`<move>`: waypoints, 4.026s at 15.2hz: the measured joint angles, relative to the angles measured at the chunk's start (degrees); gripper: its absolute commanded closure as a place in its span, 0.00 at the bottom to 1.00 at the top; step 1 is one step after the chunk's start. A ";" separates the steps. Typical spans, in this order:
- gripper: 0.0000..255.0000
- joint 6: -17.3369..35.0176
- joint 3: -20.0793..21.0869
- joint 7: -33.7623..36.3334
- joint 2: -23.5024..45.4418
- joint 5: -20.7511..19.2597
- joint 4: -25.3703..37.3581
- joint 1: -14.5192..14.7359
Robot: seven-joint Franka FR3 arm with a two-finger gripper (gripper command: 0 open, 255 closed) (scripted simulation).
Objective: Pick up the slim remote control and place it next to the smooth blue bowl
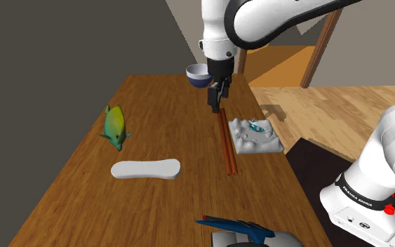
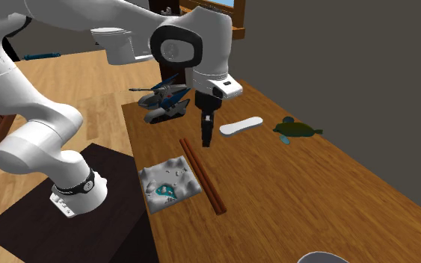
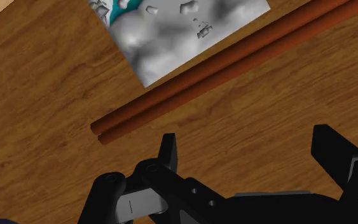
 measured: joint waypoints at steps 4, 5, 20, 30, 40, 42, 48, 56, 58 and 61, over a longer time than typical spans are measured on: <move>0.00 2.31 2.39 0.78 6.62 -0.89 4.66 1.93; 0.00 3.19 2.97 1.03 8.30 -1.22 5.53 2.46; 0.00 6.21 8.18 2.59 34.21 -9.47 28.83 12.19; 0.00 9.50 8.10 2.95 41.68 -12.16 32.95 15.07; 1.00 10.10 8.03 3.00 41.82 -12.26 32.51 15.02; 1.00 10.10 8.04 3.00 41.83 -12.25 32.50 15.03; 1.00 10.11 8.04 3.00 41.83 -12.25 32.49 15.02; 1.00 5.81 8.53 2.27 39.85 -11.36 34.94 14.81; 1.00 4.53 8.69 2.24 39.29 -11.13 35.70 14.89; 1.00 2.53 8.87 2.06 38.71 -10.84 37.14 14.96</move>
